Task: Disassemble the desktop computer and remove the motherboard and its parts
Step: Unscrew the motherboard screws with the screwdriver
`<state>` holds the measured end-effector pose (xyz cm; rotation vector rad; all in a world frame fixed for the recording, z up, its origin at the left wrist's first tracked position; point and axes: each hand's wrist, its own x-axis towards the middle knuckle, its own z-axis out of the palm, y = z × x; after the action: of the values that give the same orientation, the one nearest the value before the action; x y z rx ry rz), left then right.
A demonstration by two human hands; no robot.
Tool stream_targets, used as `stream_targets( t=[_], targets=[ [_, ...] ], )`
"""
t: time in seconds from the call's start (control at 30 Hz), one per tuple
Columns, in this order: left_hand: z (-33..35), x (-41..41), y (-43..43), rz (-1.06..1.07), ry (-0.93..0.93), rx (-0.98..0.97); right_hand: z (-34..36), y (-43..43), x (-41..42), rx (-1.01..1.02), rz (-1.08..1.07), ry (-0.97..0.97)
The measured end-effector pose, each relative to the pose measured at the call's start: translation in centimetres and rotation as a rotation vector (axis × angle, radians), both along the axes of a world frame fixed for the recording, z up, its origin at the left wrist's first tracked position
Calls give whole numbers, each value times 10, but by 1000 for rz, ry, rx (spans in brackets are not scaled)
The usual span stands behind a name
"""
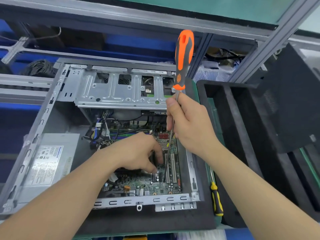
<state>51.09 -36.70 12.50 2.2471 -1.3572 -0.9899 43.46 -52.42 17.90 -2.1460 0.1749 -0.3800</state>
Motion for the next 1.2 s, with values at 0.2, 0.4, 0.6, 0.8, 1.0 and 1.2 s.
stream_targets(
  t=[0.2, 0.4, 0.6, 0.8, 1.0, 1.2],
  targets=[
    [3, -2, 3, -20, 47, 14, 29, -8, 4, 21, -37, -79],
    [6, -2, 4, 25, 113, -50, 57, -14, 4, 35, -69, -154],
    [5, 3, 4, 85, 253, -126, 62, -16, 1, 48, -111, -168],
    [7, 5, 9, 53, 225, -83, 69, -18, -7, 128, -117, -222],
    [14, 6, 11, 376, 518, -72, 90, -40, -28, 226, -33, -586],
    [23, 1, 10, 717, 1126, -228, 35, -87, -79, -46, -156, -405]
  ],
)
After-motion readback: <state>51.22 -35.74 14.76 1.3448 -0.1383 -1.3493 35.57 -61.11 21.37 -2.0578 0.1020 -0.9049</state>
